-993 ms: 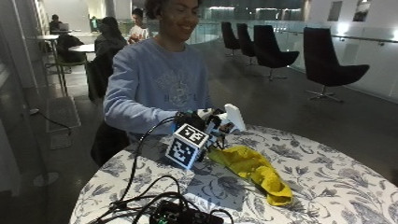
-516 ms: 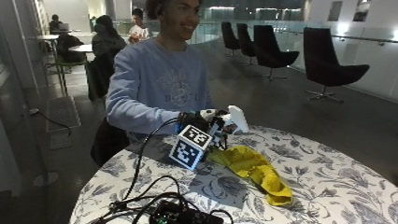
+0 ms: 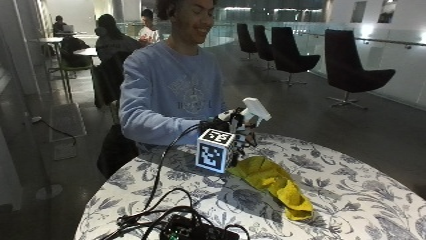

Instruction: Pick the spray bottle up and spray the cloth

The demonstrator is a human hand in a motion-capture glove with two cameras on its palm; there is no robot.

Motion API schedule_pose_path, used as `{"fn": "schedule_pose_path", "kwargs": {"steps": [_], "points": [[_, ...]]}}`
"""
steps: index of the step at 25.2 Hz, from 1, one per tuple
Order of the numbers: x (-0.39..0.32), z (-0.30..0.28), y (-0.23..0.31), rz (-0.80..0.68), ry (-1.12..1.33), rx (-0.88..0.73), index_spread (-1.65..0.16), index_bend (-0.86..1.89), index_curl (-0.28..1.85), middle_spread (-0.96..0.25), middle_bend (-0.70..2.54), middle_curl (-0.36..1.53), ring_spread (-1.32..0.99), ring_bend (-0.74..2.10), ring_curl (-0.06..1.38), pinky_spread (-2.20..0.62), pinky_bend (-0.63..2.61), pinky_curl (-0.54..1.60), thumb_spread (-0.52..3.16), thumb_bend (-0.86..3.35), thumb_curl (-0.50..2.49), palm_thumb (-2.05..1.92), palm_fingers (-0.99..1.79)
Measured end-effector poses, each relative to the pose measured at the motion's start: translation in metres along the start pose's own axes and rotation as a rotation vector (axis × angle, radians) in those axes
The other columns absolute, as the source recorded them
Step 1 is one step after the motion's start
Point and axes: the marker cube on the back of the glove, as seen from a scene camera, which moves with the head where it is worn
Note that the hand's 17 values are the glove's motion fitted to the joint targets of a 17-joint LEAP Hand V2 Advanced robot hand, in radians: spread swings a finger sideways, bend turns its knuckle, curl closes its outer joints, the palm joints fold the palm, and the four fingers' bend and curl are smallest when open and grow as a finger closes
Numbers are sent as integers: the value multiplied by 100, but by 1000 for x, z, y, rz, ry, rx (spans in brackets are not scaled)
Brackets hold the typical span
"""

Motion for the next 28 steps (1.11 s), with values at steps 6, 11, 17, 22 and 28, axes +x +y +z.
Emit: {"fn": "schedule_pose_path", "kwargs": {"steps": [6,11,17,22,28], "points": [[-12,60,-42,-324,82,-101,-25,12,26,-5,28,49,1,58,42,8,32,39,88,-3,60,84,105],[-9,107,-93,-428,149,-104,-27,14,28,-7,25,48,1,56,41,8,26,38,89,-2,60,85,104],[15,150,-132,-453,191,-153,-28,15,30,-8,23,48,0,52,41,9,20,37,89,-2,59,86,103],[31,163,-147,-472,229,-133,-29,14,31,-8,21,47,-2,50,40,10,18,36,90,-2,59,86,103],[31,158,-145,-470,180,-113,-29,16,33,-8,20,47,-3,49,40,14,14,33,91,-2,58,87,102]]}}
